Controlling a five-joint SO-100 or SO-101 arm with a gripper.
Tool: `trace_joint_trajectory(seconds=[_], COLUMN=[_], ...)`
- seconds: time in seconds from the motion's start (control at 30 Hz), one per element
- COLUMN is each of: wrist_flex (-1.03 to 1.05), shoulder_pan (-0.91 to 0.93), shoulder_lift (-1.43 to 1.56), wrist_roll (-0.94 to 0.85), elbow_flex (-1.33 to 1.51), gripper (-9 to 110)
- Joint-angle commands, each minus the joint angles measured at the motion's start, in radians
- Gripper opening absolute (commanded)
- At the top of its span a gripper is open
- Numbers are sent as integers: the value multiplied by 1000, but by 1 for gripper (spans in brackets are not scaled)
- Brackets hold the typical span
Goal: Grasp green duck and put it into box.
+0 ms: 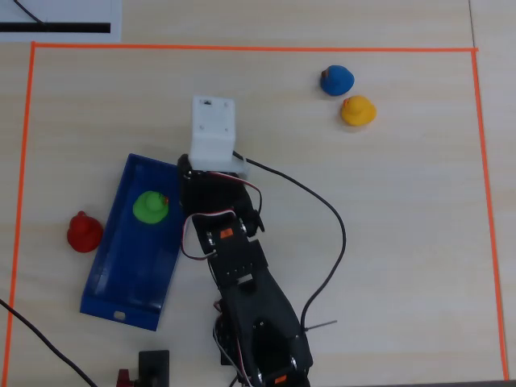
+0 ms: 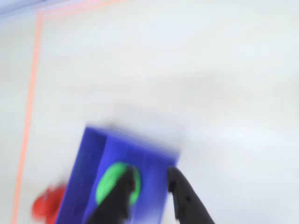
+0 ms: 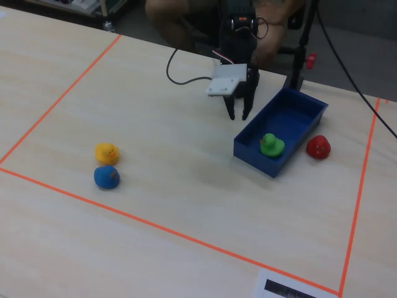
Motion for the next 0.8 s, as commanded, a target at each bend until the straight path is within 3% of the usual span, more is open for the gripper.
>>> trace_joint_trajectory(seconds=[0.0,0.2,0.33,0.63,0.77], wrist_flex=[-210,-370,-367,-193,55], shoulder_pan=[57,153,183,241,212], shoulder_lift=[213,440,597,808,808], wrist_roll=[-46,-141,-158,-127,-124], elbow_flex=[167,439,592,730,730], gripper=[0,0,0,0,0])
